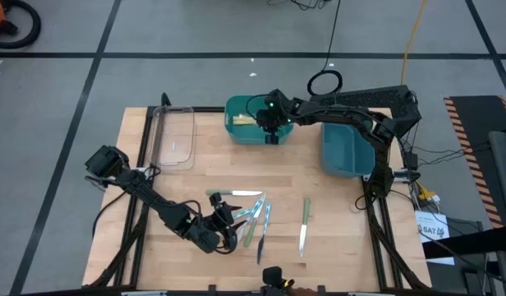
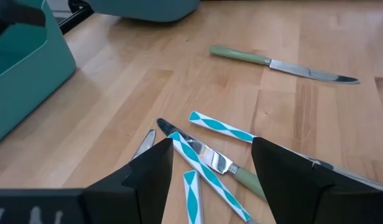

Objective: Sort silverware by color (type)
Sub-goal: Put the yellow knife into the green bin

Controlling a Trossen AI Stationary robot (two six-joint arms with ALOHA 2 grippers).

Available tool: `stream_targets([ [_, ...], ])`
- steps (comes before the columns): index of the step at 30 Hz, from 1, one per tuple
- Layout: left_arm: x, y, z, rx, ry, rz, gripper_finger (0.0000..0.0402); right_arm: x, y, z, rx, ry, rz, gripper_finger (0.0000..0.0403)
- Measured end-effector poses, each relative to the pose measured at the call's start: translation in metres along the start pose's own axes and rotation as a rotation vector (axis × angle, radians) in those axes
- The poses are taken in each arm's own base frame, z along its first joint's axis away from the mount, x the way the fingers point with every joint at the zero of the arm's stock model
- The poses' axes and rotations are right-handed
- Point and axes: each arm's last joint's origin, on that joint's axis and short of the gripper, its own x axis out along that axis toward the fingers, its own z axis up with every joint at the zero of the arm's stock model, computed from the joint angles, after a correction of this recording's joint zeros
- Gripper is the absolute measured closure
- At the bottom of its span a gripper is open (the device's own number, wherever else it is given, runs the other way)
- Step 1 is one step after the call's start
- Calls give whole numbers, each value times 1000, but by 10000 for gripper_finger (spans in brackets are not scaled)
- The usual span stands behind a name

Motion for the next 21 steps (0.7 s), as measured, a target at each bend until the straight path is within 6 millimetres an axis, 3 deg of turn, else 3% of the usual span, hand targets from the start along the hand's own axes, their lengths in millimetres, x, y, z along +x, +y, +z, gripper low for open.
stream_targets([
  [14, -1, -1, -1, -13, 4, -3, 174, 15, 3, -9, 36, 41, 16, 343],
  [21, -1, -1, -1, -14, 6, -3, 174, 15, 11, -3, 22, 79, -46, 287],
])
